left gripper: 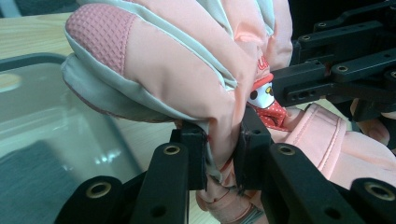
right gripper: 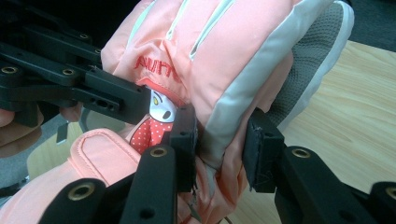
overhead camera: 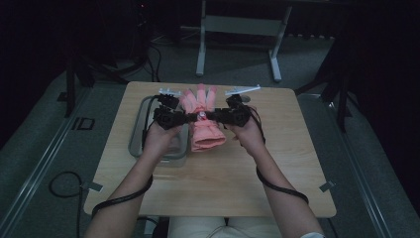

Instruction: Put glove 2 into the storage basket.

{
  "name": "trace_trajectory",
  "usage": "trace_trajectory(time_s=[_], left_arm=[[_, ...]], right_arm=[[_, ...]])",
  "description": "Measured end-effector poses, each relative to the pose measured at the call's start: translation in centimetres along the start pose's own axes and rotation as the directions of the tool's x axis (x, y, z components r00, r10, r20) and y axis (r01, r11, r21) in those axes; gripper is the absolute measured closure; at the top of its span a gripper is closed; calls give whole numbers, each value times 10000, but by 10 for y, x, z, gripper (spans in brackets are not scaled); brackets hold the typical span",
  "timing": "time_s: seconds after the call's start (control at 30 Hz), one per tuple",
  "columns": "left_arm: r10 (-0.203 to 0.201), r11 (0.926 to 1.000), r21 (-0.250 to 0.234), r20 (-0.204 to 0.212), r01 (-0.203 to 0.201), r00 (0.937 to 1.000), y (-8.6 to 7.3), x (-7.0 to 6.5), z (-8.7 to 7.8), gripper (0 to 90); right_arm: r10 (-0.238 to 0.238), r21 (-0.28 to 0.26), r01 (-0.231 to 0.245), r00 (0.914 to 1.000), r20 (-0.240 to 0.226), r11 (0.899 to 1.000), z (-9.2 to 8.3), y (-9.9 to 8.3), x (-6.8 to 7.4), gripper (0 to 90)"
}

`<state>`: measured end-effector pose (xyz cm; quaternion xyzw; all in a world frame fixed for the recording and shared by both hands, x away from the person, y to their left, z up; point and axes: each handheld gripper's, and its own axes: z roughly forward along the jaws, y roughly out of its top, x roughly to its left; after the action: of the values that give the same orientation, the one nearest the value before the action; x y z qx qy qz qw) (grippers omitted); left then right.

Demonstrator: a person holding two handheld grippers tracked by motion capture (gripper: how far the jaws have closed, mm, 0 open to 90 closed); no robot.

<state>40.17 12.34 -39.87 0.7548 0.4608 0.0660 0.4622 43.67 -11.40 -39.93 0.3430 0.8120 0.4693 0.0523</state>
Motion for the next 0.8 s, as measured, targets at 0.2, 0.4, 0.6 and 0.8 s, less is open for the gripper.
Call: trace_trajectory(time_s=[0.2,0.4,0.6,0.8], left_arm=[[-144,9999,-90,-253,142,9996,-3,12,-15,762],[-266,9996,-116,-568,260,9980,-7,23,-27,761],[-578,9982,-207,-904,562,9942,-15,36,-42,761],[-886,9957,-384,-1252,844,9882,-23,50,-57,761]], right_arm=[[-223,-6,223,9995,-211,9998,16,10,11,682],[-294,123,300,9986,-437,9995,32,18,19,682],[-378,284,400,9966,-730,9988,51,26,29,681],[-574,409,620,9928,-1051,9972,76,36,43,682]])
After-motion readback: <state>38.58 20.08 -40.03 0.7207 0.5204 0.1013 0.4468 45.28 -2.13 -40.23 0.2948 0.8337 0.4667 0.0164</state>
